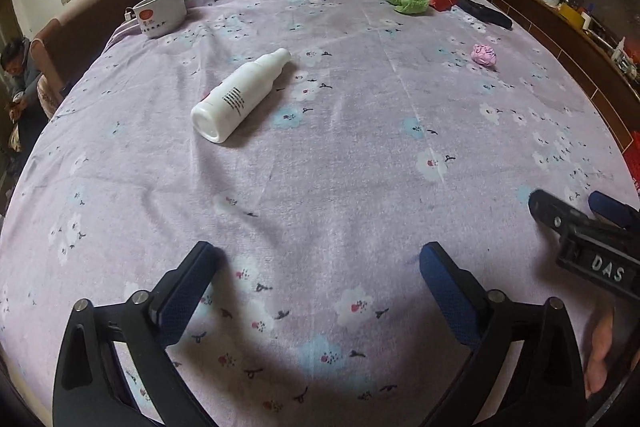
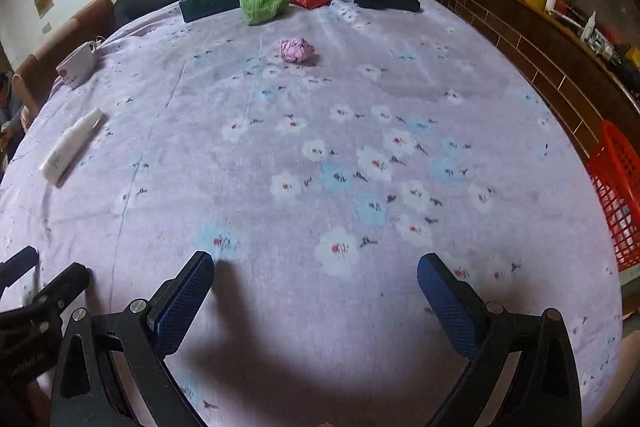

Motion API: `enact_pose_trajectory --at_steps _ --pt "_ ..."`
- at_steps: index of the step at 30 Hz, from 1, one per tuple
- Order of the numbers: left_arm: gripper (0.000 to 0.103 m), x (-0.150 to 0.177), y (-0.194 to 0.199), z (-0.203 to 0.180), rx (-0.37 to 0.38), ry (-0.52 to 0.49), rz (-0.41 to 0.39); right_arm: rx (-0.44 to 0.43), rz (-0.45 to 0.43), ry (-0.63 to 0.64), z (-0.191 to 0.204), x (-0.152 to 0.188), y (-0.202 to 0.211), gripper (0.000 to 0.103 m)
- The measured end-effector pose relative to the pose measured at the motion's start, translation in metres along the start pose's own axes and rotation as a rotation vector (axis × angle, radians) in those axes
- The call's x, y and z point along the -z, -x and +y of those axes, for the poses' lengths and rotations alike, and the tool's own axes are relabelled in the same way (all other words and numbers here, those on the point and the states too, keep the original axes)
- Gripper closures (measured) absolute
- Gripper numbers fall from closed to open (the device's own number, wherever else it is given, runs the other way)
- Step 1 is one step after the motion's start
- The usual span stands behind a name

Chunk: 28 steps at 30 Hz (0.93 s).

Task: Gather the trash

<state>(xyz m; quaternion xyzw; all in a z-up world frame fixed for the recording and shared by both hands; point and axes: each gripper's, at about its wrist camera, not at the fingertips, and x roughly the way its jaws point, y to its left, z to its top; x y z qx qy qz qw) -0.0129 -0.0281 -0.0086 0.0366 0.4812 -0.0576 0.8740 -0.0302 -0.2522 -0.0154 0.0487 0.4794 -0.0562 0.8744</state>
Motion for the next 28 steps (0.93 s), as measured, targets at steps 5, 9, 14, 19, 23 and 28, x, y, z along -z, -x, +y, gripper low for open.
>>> enact_pose_trajectory --at_steps 5,9,14,19,23,28 --pt "0.0 -0.007 -0.006 0.002 0.008 -0.003 0.0 0.033 -0.005 -0.016 0.004 -0.006 -0.007 0.0" --pt "0.0 -0.009 -0.008 0.002 0.008 -0.007 -0.009 0.04 -0.001 -0.023 0.005 -0.011 -0.009 0.0" --pt "0.0 -0.009 -0.008 0.003 0.01 -0.006 -0.013 0.042 -0.001 -0.022 0.006 -0.012 -0.01 0.0" --pt "0.0 -0.01 -0.008 0.003 0.01 -0.006 -0.013 0.042 -0.001 -0.022 0.005 -0.012 -0.009 0.0" --pt "0.0 -0.009 -0.008 0.003 0.01 -0.006 -0.013 0.042 -0.001 -0.022 0.005 -0.011 -0.009 0.0" --pt "0.0 -0.01 -0.009 0.003 0.012 -0.006 -0.013 0.042 -0.001 -0.022 0.006 -0.011 -0.009 0.0"
